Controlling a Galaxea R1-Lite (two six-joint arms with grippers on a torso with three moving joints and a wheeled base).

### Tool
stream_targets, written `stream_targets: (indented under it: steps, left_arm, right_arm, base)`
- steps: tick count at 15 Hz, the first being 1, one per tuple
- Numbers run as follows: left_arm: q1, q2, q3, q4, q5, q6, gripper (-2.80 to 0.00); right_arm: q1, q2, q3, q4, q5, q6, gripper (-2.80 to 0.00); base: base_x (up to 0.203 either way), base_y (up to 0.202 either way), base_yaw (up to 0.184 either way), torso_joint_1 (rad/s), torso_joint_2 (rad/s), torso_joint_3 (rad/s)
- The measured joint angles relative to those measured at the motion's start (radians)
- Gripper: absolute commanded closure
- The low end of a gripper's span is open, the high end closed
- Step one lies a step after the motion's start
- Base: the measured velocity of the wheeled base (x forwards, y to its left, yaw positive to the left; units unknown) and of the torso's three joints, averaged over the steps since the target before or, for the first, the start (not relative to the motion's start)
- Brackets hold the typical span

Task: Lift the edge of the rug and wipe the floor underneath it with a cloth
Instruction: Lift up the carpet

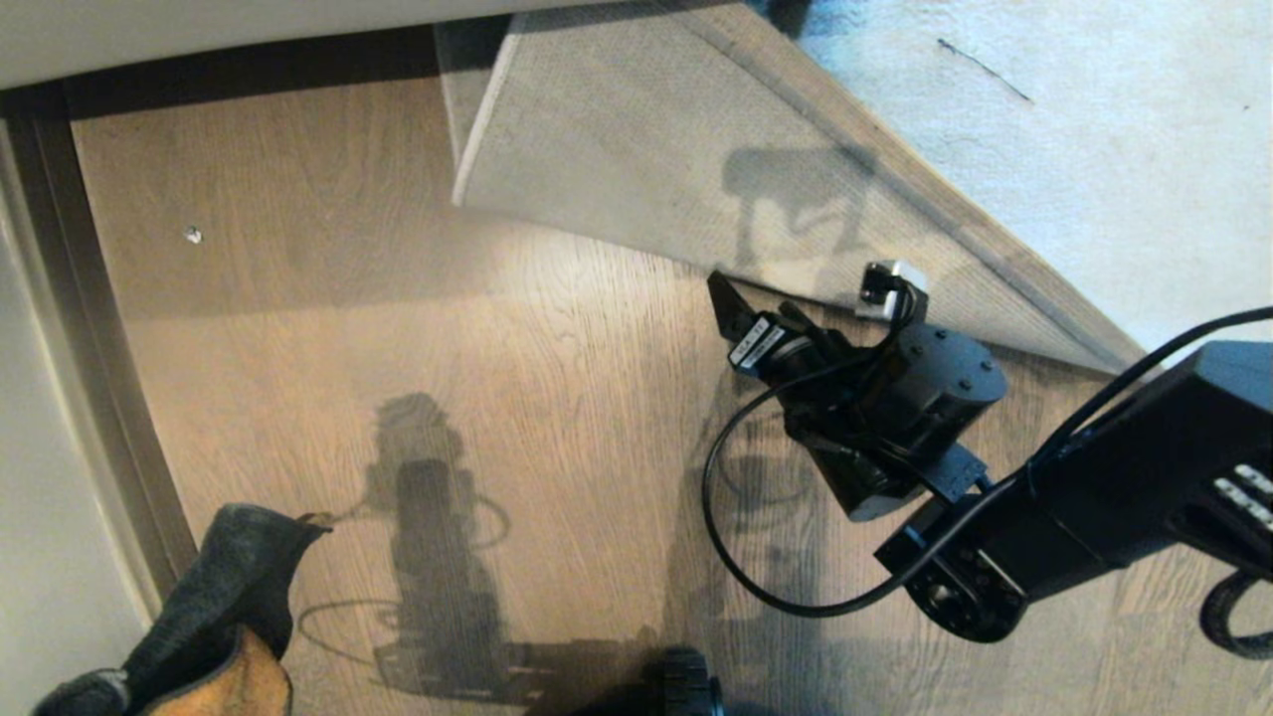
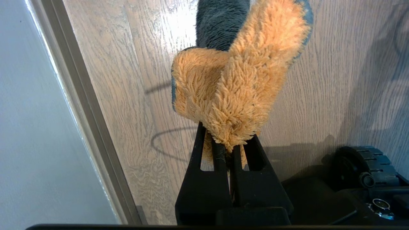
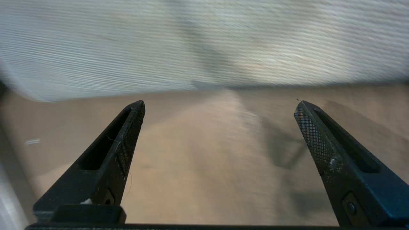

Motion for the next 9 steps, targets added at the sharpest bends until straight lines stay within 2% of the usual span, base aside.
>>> stream_targets:
  steps: [2, 5, 9]
  left_arm:
    - [0.001, 0.0, 0.0, 0.0, 0.0, 0.0, 0.0]
    - [0.001, 0.0, 0.0, 0.0, 0.0, 0.0, 0.0]
    - [0.001, 0.0, 0.0, 0.0, 0.0, 0.001, 0.0]
  right_arm:
    - [0.025, -0.034, 0.014, -0.001, 0.026, 0.02, -2.8]
    - [0.036, -0.073, 0.059, -0.001, 0.03, 0.126, -2.8]
    - [-0.04, -0.128, 0.112, 0.011, 0.107, 0.312, -2.8]
  base:
    - [0.0, 0.0, 0.0, 0.0, 0.0, 0.0]
    - [0.0, 0.0, 0.0, 0.0, 0.0, 0.0]
    - [0.0, 0.0, 0.0, 0.0, 0.0, 0.0]
